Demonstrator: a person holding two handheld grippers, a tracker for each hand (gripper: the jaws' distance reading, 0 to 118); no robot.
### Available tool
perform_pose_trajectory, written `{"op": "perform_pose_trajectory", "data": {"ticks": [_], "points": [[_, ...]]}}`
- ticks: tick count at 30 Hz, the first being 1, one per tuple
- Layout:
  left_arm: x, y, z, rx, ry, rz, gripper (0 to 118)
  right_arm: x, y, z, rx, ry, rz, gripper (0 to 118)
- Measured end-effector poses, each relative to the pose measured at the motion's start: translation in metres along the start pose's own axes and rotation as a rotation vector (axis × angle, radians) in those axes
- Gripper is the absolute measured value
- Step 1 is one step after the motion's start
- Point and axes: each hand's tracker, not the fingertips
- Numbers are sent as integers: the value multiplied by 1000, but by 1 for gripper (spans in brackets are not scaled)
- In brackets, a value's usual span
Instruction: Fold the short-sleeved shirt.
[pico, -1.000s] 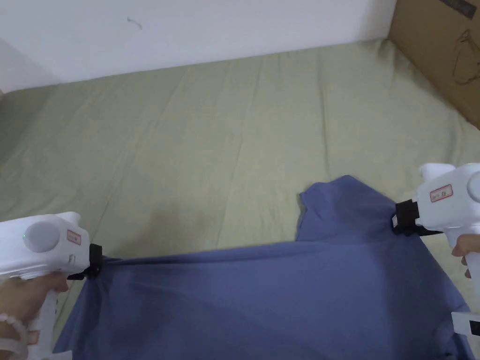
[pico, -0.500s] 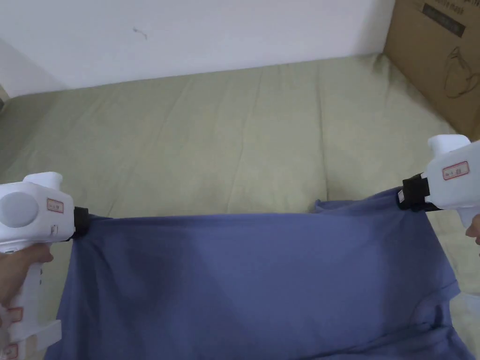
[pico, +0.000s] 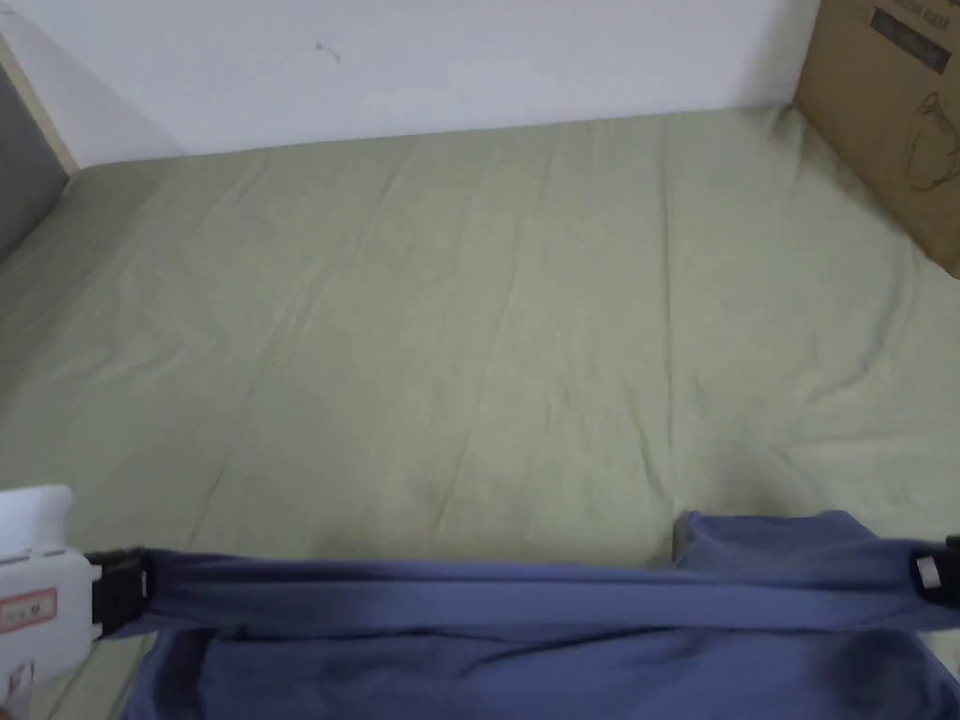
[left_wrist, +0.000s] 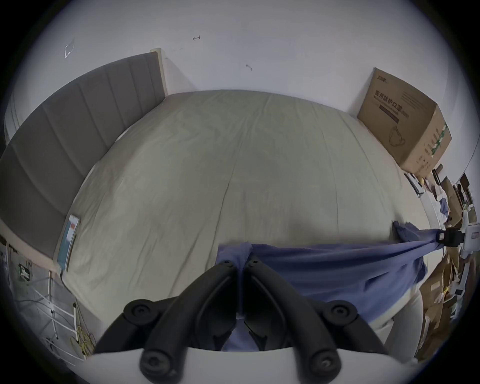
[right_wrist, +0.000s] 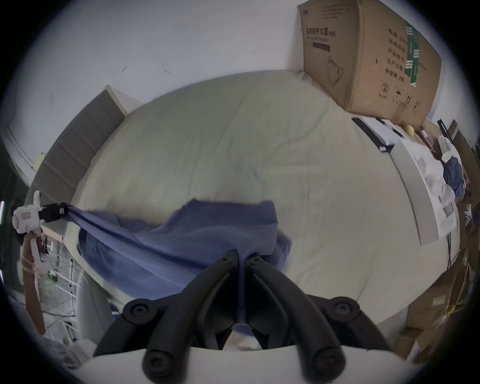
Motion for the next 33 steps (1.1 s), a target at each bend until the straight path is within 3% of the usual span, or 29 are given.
{"op": "perform_pose_trajectory", "data": {"ticks": [4, 8, 9, 10, 11, 12, 13, 17, 22, 23, 24, 26, 30, 33], "points": [[-8, -41, 2, -66, 25, -18, 1, -1, -39, -11, -92, 16, -62, 4], [-18, -73, -6, -104, 2, 54, 4, -4, -64, -24, -102, 7, -55, 5], [-18, -78, -9, -117, 9, 50, 10, -5, -67, -27, -97, 10, -46, 10], [-17, -82, -13, -130, 24, 47, 28, -7, -69, -29, -104, -10, -37, 25], [-20, -86, -18, -154, 59, 34, 61, -11, -70, -30, -120, -53, -23, 48], [-21, -88, -19, -151, 67, 27, 81, -13, -70, -27, -126, -96, -9, 56], [-22, -89, -17, -147, 64, 26, 86, -16, -71, -24, -115, -104, 2, 55], [-34, -83, 6, -68, -4, 100, 86, -32, -63, 4, -21, -116, 12, 57], [-51, -74, 40, 71, -133, 230, 81, -79, -44, 43, 183, -18, 6, 46], [-51, -76, 46, 74, -169, 262, 69, -92, -41, 43, 210, 13, 12, 30], [-56, -77, 45, 83, -200, 294, 47, -100, -39, 39, 232, 34, 23, 12], [-64, -82, 44, 103, -213, 345, 0, -126, -36, 33, 252, 77, 71, 3], [-75, -91, 50, 102, -201, 331, 0, -180, -35, 15, 278, 82, 134, 0], [-102, -101, 39, 117, -294, 473, 0, -204, -35, -4, 231, 155, 129, 0]]}}
